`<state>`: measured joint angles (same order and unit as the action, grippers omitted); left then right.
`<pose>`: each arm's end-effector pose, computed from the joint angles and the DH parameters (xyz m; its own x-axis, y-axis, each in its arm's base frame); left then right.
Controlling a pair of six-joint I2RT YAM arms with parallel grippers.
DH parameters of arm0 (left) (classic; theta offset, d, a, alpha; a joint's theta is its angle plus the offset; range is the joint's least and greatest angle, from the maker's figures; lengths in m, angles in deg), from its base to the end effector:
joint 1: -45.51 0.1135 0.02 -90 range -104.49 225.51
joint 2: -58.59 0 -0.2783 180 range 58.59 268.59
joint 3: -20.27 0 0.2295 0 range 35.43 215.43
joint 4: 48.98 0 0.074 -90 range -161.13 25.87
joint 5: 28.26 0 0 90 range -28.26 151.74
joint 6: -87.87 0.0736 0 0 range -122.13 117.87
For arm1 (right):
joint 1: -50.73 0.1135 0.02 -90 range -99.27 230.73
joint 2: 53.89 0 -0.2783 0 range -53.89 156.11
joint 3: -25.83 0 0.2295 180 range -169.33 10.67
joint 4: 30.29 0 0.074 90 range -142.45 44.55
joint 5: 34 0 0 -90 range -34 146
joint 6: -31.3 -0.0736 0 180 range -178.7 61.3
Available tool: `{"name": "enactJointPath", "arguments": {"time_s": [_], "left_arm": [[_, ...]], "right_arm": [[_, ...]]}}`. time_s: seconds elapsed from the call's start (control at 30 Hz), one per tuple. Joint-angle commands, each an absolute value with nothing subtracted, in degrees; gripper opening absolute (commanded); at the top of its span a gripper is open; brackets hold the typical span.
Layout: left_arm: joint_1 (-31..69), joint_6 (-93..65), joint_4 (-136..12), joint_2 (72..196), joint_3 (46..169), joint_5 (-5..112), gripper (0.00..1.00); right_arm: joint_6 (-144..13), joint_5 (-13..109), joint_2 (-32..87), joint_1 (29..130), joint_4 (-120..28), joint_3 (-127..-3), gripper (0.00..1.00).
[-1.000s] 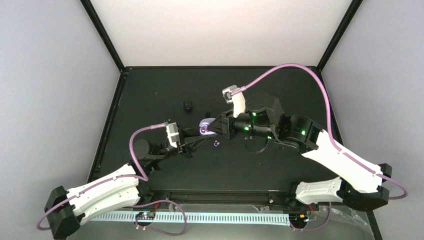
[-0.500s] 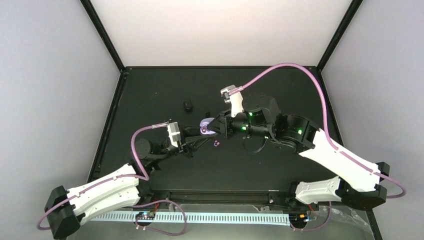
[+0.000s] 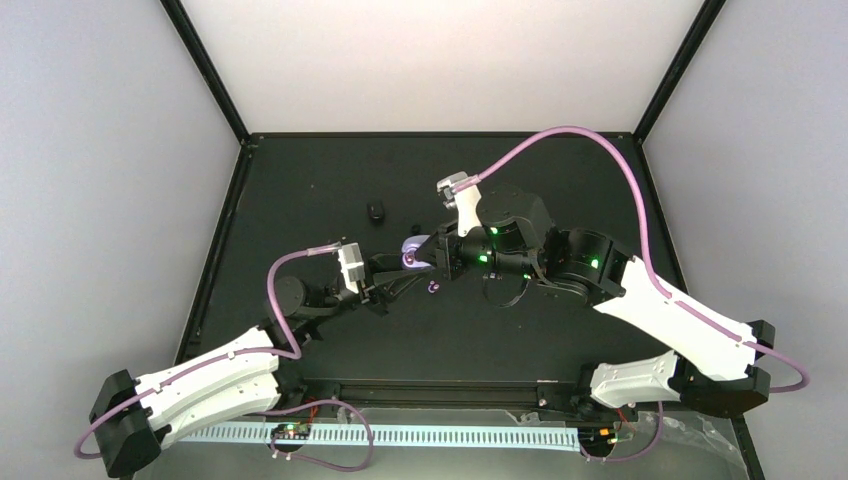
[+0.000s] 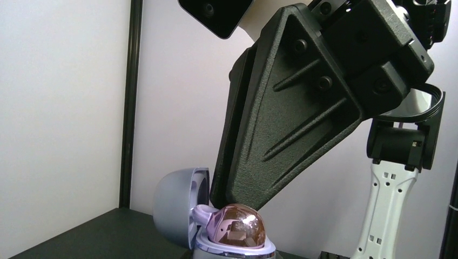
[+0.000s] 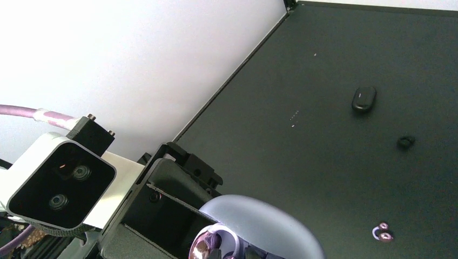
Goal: Insert the wireless bluetooth earbuds into the charging case
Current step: Place the earbud in the charging case, then adjust the earbud with the charging case.
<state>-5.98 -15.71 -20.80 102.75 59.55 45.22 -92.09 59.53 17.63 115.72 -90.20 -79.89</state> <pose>0.0968 -0.1553 0.3450 0.0251 -0.3930 -0.9192 0.9451 0.3089 -0.1063 0.1117 0.2287 0.4425 -0.6380 -0.0684 -0.7670 -0.6347 0.6107 0.4736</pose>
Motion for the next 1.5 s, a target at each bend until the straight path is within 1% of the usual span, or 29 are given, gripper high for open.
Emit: {"name": "enactJointPath", "arguments": {"time_s": [0.0,0.33,0.63,0.7,0.87,1.03,1.13,1.23,1.47], "left_arm": [[-6.4,-14.86,-19.49,103.06,61.4,46.17,0.02],[-6.44,-14.86,-19.32,103.45,61.54,46.53,0.02],[-6.45,-14.94,-19.28,104.05,61.95,46.63,0.02],[-6.42,-14.88,-19.34,104.03,61.97,46.56,0.01],[-6.41,-14.95,-19.53,103.77,61.67,46.21,0.01],[-6.41,-15.43,-19.56,103.26,61.45,44.7,0.02],[-6.39,-16.58,-19.6,102.77,61.47,41.65,0.02],[-6.41,-19.06,-19.21,102.24,61.36,38.41,0.01],[-6.43,-24.54,-15.15,102.56,60.92,33.4,0.01]], "right_arm": [[-91.54,60.9,18.02,116.21,-91.77,-81.6,0.09],[-91.57,61.32,17.69,116.35,-91.85,-81.41,0.01],[-90.9,61.8,17.11,117.07,-91.16,-80.73,0.01],[-90.87,62.5,16.72,117.15,-91.24,-80.79,0.03],[-90.55,64.79,15.29,117.15,-91.71,-81.26,0.13],[-89.29,64.41,14.54,117.18,-92.36,-82.86,0.17],[-87.52,61.22,13.55,117.05,-92.38,-83.72,0.21],[-85.34,55.04,12.63,117.06,-92.61,-84.53,0.25],[-83.73,45.08,12.35,117.07,-94.61,-83.9,0.28]]}}
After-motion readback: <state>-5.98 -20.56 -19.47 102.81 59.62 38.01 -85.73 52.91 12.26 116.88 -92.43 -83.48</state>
